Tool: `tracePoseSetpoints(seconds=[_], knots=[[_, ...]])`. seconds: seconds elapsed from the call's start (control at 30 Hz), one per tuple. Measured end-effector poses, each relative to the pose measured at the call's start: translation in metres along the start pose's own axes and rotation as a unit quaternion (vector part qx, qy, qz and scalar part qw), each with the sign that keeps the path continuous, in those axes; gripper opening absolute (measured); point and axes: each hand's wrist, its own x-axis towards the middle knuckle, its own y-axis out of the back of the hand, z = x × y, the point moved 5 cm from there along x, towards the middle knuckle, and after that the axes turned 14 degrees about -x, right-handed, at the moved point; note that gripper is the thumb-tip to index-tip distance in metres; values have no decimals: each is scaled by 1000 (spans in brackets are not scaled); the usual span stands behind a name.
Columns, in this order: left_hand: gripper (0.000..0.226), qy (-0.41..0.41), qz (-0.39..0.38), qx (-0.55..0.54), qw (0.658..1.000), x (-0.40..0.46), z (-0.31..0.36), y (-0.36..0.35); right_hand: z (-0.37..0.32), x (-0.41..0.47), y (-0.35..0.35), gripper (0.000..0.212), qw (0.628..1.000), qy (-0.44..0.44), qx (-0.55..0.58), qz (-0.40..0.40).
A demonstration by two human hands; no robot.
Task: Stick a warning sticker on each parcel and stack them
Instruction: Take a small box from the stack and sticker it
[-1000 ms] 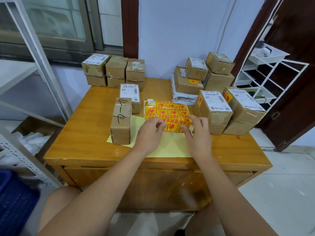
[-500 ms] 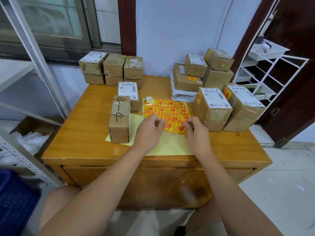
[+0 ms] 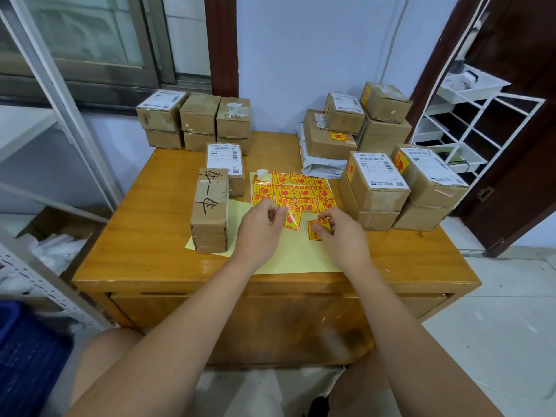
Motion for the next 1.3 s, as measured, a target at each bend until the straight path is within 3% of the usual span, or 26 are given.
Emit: tracePoseSetpoints(seconds=[0.2, 0.37, 0.57, 0.67, 0.8, 0.9, 1.07, 1.3], knots=[[32, -1, -7, 6, 1000, -1, 0, -1, -2, -3, 3, 40, 1000, -11, -3, 17], [31, -10, -17, 12, 1000, -3, 2, -2, -4, -5, 6, 26, 996, -23, -79, 41], [32, -12, -15, 16, 1000, -5, 4, -3, -5, -7, 5, 27, 991, -2, -114, 64], [32, -14, -5, 11, 1000, -7, 8, -2, -10, -11, 12, 23, 990, 30, -79, 114], [27, -14, 2, 2, 1000, -9, 10, -1, -29, -29, 24, 17, 968, 145, -41, 202], [24, -11, 5, -40, 999, -9, 14, 1, -37, -31, 24, 18, 973, 154, -5, 171], [24, -13, 14, -84, 996, -15, 24, 5, -42, -25, 38, 13, 970, 120, 165, 134], [21, -67, 28, 3, 997, -21, 66, 22, -59, -16, 57, 14, 950, 71, 285, 103]])
